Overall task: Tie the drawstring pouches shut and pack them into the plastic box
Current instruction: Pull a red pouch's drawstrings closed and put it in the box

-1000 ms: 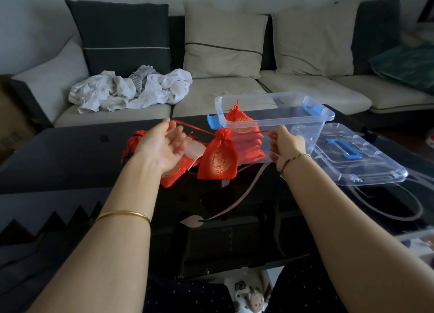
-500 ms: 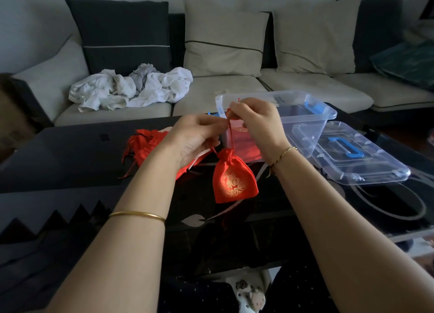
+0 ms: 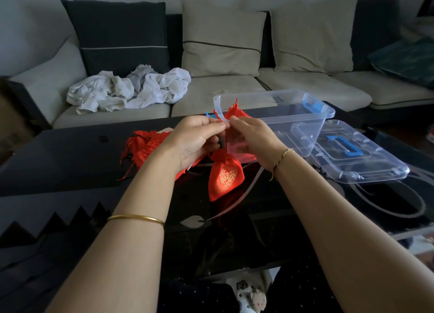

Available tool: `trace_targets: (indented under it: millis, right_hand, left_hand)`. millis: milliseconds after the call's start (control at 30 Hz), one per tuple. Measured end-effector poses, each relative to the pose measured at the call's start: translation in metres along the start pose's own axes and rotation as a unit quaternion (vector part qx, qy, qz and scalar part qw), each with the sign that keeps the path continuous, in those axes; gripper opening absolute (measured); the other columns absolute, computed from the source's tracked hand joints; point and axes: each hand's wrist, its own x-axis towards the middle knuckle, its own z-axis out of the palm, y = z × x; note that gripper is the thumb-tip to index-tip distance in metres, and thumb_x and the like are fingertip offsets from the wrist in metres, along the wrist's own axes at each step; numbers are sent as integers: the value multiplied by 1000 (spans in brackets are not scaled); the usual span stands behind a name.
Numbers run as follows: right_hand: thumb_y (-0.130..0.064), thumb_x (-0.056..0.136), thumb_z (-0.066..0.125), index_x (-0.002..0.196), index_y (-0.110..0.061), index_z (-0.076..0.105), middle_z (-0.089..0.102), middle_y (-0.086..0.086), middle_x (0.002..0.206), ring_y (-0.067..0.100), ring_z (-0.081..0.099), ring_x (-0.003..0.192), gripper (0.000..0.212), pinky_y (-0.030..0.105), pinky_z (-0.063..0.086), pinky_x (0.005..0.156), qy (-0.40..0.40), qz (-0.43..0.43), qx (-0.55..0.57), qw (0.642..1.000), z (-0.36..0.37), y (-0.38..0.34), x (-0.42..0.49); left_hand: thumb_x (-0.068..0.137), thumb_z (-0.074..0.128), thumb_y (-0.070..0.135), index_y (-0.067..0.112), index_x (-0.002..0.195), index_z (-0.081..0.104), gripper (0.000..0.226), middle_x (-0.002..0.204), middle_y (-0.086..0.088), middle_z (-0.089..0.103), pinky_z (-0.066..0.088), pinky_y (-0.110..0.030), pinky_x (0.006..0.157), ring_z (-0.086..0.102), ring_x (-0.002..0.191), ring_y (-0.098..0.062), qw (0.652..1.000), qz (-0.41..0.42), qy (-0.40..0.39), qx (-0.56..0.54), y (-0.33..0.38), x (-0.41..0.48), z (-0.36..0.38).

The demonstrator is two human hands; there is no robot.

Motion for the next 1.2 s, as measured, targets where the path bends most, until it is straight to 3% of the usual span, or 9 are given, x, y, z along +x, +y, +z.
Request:
trace_targets:
  millis: [133,267,400,500,633,767,900,1067,1200]
  right_hand:
    - [-21,97,45,71,-6,53,49,6,65,19,46,65,31,32,40,67,22,-37,-52,998,0,-3,-1]
    - [-22,95,51,64,-11,50,45,4,60,14,41,56,33,26,37,58,-17,35,55,998,-7,-4,-3]
    - [-24,92,53,79,-8,56,50,5,67,12,45,56,21,21,39,55,-138,94,-102,981,-12,-1,-6]
    - [-31,91,54,78,-8,60,52,6,67,11,45,54,27,19,38,50,-127,101,-147,976,-10,-2,-7]
    - [-20,94,51,82,-8,66,57,0,66,3,52,53,22,12,41,50,13,-23,-71,997,-4,0,-1]
    - [-8,96,47,83,-11,61,57,8,75,15,53,66,19,23,43,59,-39,9,51,998,1,1,-1]
    - [-6,96,44,111,2,61,61,16,91,27,56,83,24,41,47,83,-96,58,94,989,-1,5,1]
    - [-13,95,49,95,-9,61,63,4,81,13,58,73,12,27,47,71,-189,98,153,965,-4,5,-1]
    - [-15,94,51,91,-10,62,62,4,84,13,56,74,13,27,46,71,-176,87,146,970,-6,7,0]
  left_hand:
    - [92,55,4,11,76,59,18,62,2,58,46,-15,52,50,48,-2,1000,-4,15,-3,-2,2,-1]
    - [92,56,6,12,78,59,16,67,2,67,49,-18,60,58,53,-3,999,-9,48,-9,-4,5,-7]
    - [88,57,-1,7,80,62,12,75,-4,69,52,-16,57,59,59,-6,998,7,55,-2,-4,5,-10]
    - [84,58,-6,9,74,60,19,74,-8,66,51,-16,54,57,57,-8,999,10,44,31,-4,4,-8]
    - [81,59,-10,15,76,59,25,69,-5,62,51,-18,54,58,59,-11,994,55,7,99,-4,4,-5]
    - [82,58,-6,25,85,59,32,76,5,57,48,-18,65,54,64,-2,951,171,16,256,-7,5,-3]
    - [82,57,-5,17,98,62,28,79,5,55,47,-24,70,54,66,-13,913,248,77,315,-12,6,-2]
    - [81,61,-4,18,101,65,31,81,0,65,45,-11,74,59,79,-9,904,275,113,308,-15,6,0]
    - [81,63,-2,19,108,68,34,74,12,64,40,-3,76,58,79,3,904,279,114,304,-14,7,-1]
